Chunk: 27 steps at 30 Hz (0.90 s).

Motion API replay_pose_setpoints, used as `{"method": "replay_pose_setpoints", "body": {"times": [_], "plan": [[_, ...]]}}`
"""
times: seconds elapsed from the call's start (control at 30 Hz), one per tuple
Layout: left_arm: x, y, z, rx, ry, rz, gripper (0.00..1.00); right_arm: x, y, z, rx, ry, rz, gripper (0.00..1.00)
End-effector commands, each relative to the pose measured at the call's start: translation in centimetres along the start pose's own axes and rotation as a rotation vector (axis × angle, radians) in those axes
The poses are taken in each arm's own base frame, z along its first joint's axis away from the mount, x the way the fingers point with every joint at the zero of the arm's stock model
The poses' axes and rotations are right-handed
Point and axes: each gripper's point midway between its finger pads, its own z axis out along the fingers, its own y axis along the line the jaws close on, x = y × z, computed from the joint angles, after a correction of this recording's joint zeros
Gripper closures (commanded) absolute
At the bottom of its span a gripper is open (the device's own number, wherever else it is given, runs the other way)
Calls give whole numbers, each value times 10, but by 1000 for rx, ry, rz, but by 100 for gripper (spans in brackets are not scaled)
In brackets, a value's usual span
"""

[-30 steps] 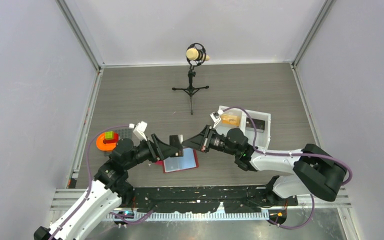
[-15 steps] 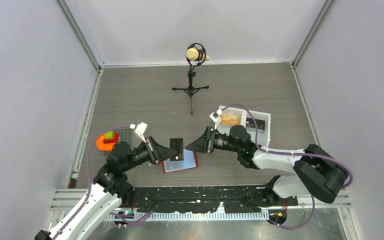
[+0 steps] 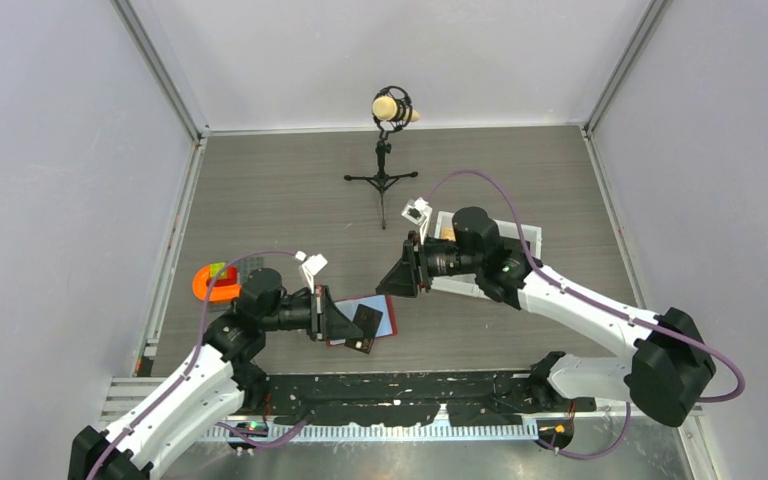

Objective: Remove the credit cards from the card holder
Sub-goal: Place the credit card in the storage box.

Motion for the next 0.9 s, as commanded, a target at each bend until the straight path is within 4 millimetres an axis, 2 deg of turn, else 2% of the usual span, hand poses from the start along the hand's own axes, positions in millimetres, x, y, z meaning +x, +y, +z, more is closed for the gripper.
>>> {"method": "replay_pose_setpoints", "body": {"times": [0.0,0.57,0.8,0.87], "plan": [[0,-26,-7,91,41,96,100,19,4,1,-62,128,-25,60],[1,-27,-8,99,50,112,100,48,17,25,-211,225,32,65],[1,-26,-7,89,47,108,100,47,26,26,-261,209,41,92],[0,-25,-7,81,43,106,93,46,28,26,-269,201,42,94]]}}
